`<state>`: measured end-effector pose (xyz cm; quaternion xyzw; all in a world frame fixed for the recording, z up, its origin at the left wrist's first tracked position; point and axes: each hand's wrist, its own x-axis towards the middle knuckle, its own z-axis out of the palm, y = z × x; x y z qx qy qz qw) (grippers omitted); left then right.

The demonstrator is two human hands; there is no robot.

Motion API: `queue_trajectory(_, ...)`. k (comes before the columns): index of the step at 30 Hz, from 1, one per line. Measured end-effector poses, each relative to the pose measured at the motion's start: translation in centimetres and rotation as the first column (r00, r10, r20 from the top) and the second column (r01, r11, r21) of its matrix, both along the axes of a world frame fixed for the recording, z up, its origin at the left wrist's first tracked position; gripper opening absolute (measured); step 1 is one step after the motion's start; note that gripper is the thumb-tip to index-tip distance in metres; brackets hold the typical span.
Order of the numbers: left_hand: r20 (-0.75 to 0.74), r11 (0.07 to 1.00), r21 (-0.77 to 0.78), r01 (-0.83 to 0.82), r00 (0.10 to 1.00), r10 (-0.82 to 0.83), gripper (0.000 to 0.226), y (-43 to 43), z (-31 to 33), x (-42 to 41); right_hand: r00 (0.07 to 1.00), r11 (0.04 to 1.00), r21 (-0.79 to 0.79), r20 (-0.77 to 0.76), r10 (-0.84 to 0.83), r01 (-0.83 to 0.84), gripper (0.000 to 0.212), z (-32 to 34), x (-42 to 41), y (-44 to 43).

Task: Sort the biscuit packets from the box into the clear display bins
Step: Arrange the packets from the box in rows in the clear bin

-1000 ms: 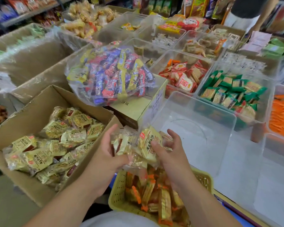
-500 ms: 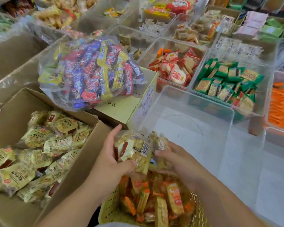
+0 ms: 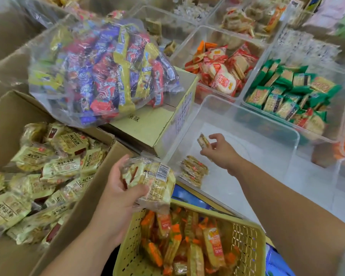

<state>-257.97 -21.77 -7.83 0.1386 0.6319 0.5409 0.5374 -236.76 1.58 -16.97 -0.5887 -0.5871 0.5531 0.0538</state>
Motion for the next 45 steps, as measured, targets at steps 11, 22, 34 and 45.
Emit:
queue_trajectory(11, 0.036, 0.999, -0.007, -0.036, 0.999, 0.036, 0.085, -1.2, -0.3, -0.9, 0.884, 0.890, 0.163, 0.284, 0.371, -0.426, 0.045, -2.4, -1.1, -0.3)
queue_trajectory(22, 0.168, 0.996, 0.023, -0.091, 0.982, 0.086, 0.086, -0.9, 1.5, 0.2, 0.820, 0.852, 0.032, 0.293, 0.492, -0.523, 0.059, -0.9, -1.7, -2.5)
queue_trajectory(34, 0.187, 0.999, 0.034, 0.003, 0.982, -0.009, 0.079, -1.8, 2.5, 0.9, 0.892, 0.975, 0.167, -0.405, 0.203, -0.146, 0.073, 11.4, -0.6, -14.7)
queue_trajectory(45, -0.013, 0.994, -0.041, -0.103, 0.995, 0.103, 0.036, -2.1, 3.5, 2.8, 0.869, 0.923, 0.275, -0.482, -0.111, 0.270, 0.045, 12.3, 1.3, -17.2)
